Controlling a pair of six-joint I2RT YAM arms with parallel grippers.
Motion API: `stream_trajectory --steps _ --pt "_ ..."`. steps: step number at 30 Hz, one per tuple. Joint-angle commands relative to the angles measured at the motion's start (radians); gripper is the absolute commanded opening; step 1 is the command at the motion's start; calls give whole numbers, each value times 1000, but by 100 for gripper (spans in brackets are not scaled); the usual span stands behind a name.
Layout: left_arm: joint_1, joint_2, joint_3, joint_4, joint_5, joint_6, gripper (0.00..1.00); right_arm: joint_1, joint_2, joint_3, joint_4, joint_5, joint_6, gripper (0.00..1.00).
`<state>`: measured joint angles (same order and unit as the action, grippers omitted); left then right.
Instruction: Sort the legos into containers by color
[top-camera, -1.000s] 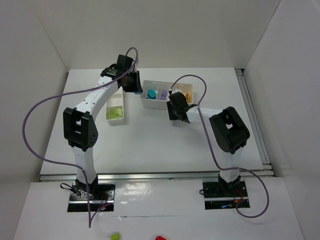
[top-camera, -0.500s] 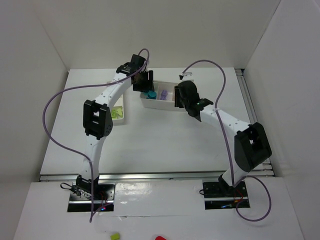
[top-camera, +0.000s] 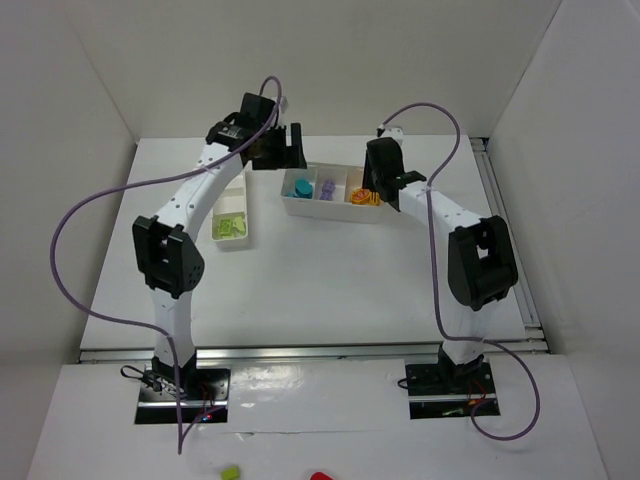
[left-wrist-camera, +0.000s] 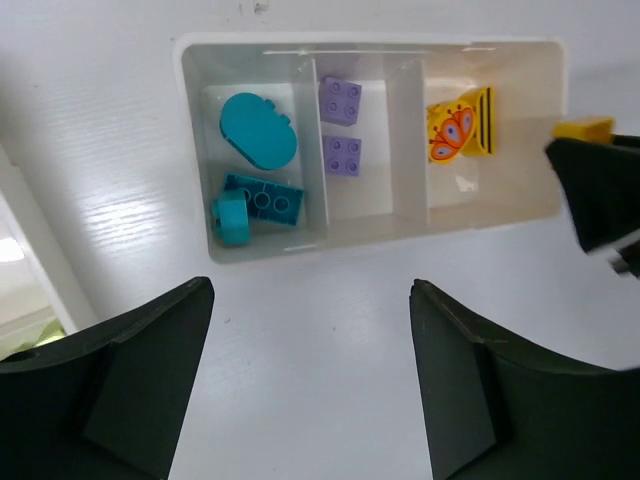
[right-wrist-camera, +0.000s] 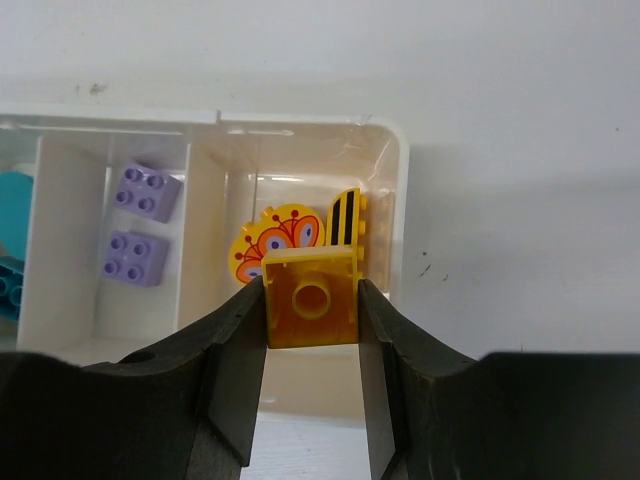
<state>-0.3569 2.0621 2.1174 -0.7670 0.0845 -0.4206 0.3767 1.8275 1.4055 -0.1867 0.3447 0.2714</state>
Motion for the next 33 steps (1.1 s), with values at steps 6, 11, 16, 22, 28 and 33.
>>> stream_trajectory --steps 6,11,16,22,28,33 --pt "-1 -183 -149 15 -3 14 87 -12 23 46 24 -18 9 39" --pt "-10 -255 -237 15 -52 14 87 -12 13 26 33 -29 9 39" --pt "-10 -335 -345 15 -120 5 87 -12 13 26 23 -38 19 39" --pt "-10 -434 -454 25 -192 -4 87 -21 25 65 -14 -53 19 41" --pt "21 -438 -465 12 -225 -4 87 -30 98 174 -94 -84 -1 80" --pt "30 -409 -444 0 -216 -4 87 -30 108 227 -112 -70 -23 86"
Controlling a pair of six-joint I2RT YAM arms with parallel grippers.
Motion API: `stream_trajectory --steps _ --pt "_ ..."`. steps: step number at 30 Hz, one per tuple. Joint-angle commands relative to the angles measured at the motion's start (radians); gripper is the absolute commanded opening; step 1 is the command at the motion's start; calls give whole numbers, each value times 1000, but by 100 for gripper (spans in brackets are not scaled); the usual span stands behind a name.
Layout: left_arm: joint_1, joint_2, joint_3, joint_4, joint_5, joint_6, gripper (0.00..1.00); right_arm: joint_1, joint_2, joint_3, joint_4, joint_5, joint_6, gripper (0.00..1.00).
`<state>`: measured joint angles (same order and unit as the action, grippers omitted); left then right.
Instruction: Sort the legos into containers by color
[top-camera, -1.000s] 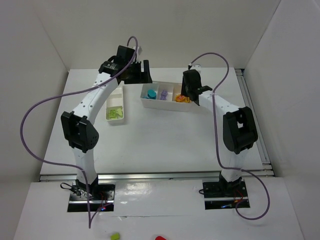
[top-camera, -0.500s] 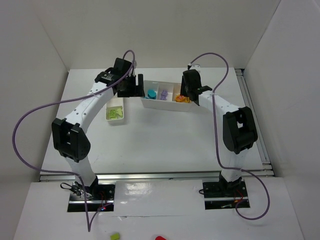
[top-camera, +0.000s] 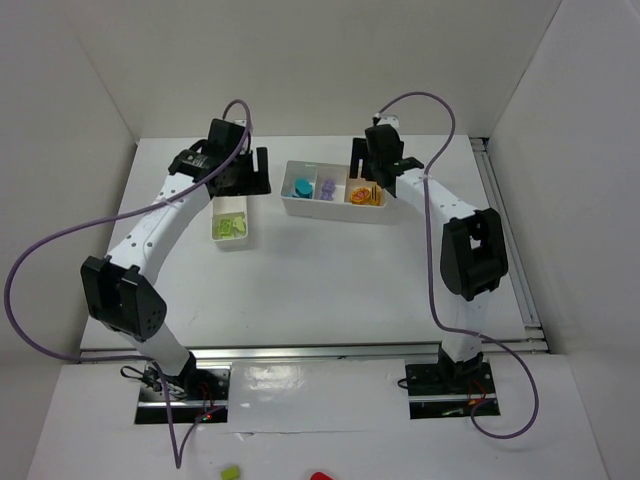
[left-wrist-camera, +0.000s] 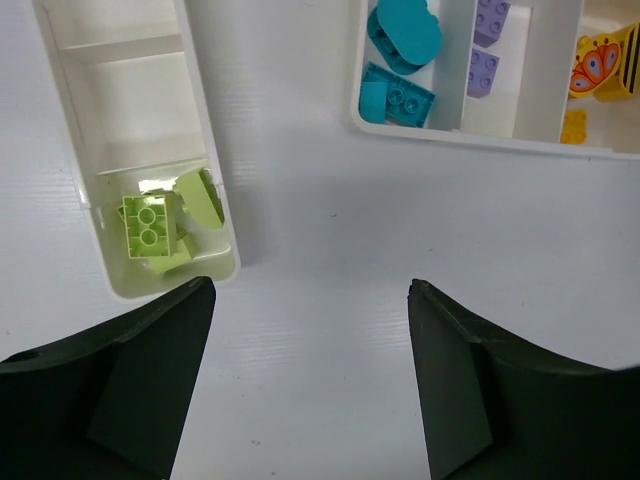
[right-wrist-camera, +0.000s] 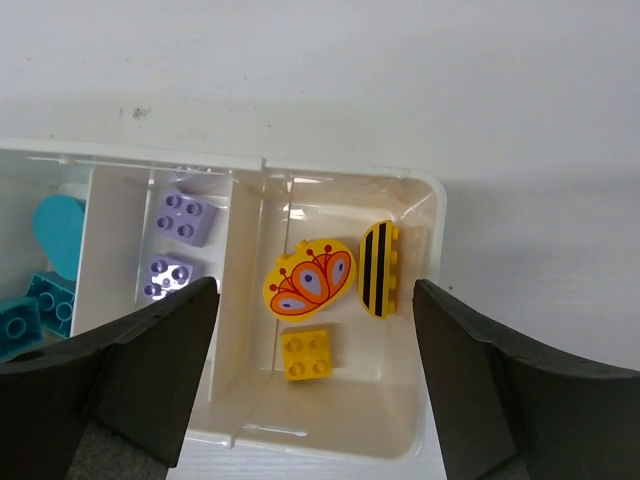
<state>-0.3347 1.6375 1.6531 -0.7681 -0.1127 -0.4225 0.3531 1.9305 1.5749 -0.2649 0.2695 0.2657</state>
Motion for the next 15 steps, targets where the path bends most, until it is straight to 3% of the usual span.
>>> stream_trajectory --steps 1,4,8,15 --pt "8 27 20 1 -19 -2 87 -6 5 69 -34 17 -17 86" --pt "17 36 30 1 -19 -2 87 -16 5 92 -34 53 -17 86" --pt "36 45 30 1 -8 -2 87 -25 -17 93 -56 279 87 100" --pt "36 54 40 10 1 -12 87 -35 -48 74 -175 497 197 100"
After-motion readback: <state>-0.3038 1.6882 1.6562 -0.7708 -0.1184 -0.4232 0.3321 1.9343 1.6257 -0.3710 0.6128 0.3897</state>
